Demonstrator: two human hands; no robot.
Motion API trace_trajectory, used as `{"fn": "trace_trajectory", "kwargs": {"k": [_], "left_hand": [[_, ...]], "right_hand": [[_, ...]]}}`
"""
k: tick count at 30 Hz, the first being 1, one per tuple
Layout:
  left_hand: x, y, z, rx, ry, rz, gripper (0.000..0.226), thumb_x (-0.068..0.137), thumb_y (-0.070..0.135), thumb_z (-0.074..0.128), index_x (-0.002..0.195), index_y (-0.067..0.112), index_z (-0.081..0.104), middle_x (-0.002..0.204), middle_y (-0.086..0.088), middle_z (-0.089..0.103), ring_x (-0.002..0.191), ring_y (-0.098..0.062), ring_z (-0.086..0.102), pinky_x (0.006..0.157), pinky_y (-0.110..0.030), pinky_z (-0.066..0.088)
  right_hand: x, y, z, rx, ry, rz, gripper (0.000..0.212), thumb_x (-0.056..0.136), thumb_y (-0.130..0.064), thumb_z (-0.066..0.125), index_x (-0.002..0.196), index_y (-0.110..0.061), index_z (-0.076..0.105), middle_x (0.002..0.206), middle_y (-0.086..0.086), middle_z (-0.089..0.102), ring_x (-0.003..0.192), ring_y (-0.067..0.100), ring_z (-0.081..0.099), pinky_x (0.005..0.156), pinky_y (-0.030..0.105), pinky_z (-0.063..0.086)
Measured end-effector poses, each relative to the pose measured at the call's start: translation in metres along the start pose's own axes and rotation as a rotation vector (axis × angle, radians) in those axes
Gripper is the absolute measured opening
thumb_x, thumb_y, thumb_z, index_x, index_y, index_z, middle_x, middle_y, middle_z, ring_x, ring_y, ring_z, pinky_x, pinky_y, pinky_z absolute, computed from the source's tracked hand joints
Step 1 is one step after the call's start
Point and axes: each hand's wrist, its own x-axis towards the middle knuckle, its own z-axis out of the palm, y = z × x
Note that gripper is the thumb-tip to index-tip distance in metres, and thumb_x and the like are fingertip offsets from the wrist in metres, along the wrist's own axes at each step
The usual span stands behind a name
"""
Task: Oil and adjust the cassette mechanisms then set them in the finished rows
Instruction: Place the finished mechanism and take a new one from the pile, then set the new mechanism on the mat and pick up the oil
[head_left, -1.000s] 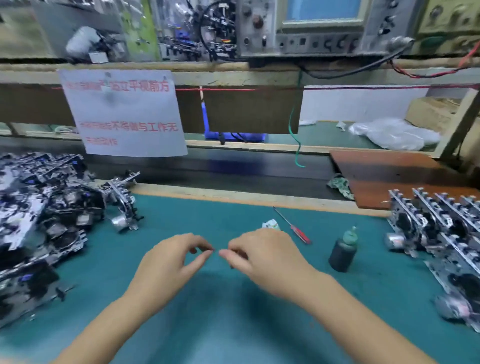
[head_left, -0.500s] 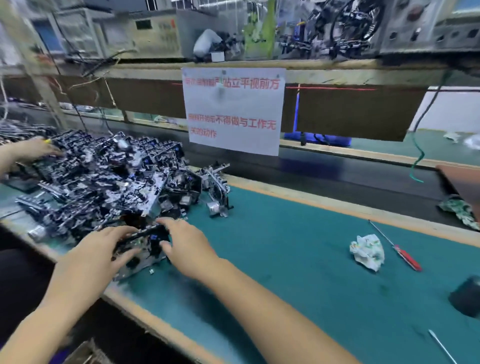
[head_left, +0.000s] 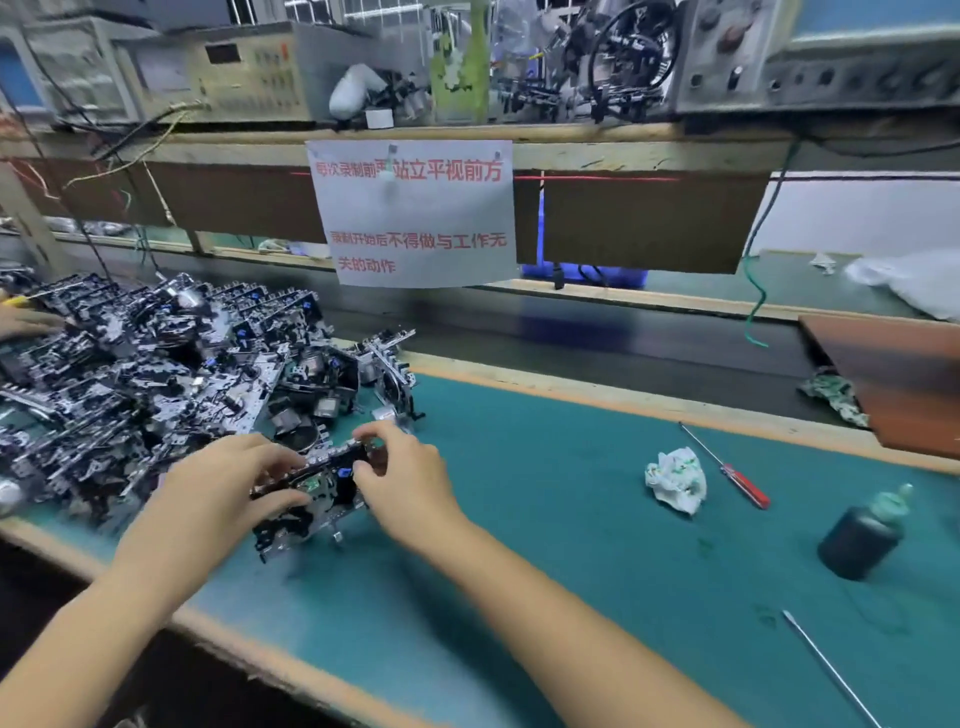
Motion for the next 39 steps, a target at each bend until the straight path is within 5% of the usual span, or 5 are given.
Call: {"fn": "trace_trajectory", "kwargs": {"k": [16, 23, 27, 31, 39], "left_hand": [[0.021, 0.250, 0.099, -0.243, 0.326, 0.810, 0.009, 0.079, 0.019, 0.074, 0.081, 0.011, 0.071, 0.073, 0.001, 0.064, 0.069, -0.014, 0.054, 0.045, -0.025, 0.044], [-0.009, 0.251, 0.134, -0.251, 0.472, 1.080, 0.032, 0.098, 0.007, 0.041, 0.085, 0.014, 0.068, 0.086, 0.002, 0.071, 0.086, -0.017, 0.053, 0.070, -0.027, 0.044], [-0.006, 0.253, 0.139, -0.410, 0.313, 1.011, 0.012, 0.090, 0.030, 0.060, 0.093, 0.022, 0.067, 0.110, 0.003, 0.064, 0.105, -0.016, 0.052, 0.093, -0.029, 0.040], [0.007, 0.235, 0.146, -0.677, -0.120, 0.654, 0.091, 0.059, 0.068, 0.072, 0.136, 0.037, 0.035, 0.147, 0.014, 0.024, 0.136, -0.007, 0.026, 0.112, -0.024, 0.020], [0.013, 0.229, 0.150, -0.893, -0.461, 0.474, 0.109, 0.050, 0.066, 0.081, 0.133, 0.067, 0.011, 0.136, 0.045, 0.020, 0.133, 0.009, 0.025, 0.105, -0.005, 0.020]], "right_hand": [[-0.187, 0.116, -0.171, 0.109, 0.675, 0.170, 0.042, 0.079, 0.011, 0.063, 0.096, -0.027, 0.056, 0.095, -0.020, 0.066, 0.096, 0.002, 0.063, 0.089, 0.014, 0.046], [-0.233, 0.153, -0.178, -0.608, 0.562, 0.367, 0.055, 0.077, -0.009, 0.068, 0.122, -0.031, 0.046, 0.114, -0.017, 0.048, 0.113, 0.008, 0.042, 0.093, 0.021, 0.031], [-0.221, 0.164, -0.200, -0.805, 0.474, 0.509, 0.031, 0.092, -0.010, 0.048, 0.115, -0.029, 0.056, 0.114, -0.009, 0.053, 0.108, 0.015, 0.045, 0.085, 0.027, 0.035], [-0.214, 0.165, -0.208, -0.823, 0.438, 0.471, 0.027, 0.084, 0.003, 0.057, 0.099, -0.018, 0.065, 0.098, -0.002, 0.059, 0.092, 0.023, 0.054, 0.074, 0.032, 0.042], [-0.219, 0.170, -0.197, -0.784, 0.540, 0.347, 0.014, 0.079, -0.001, 0.067, 0.086, -0.013, 0.065, 0.087, -0.001, 0.059, 0.083, 0.024, 0.055, 0.072, 0.035, 0.044]]}}
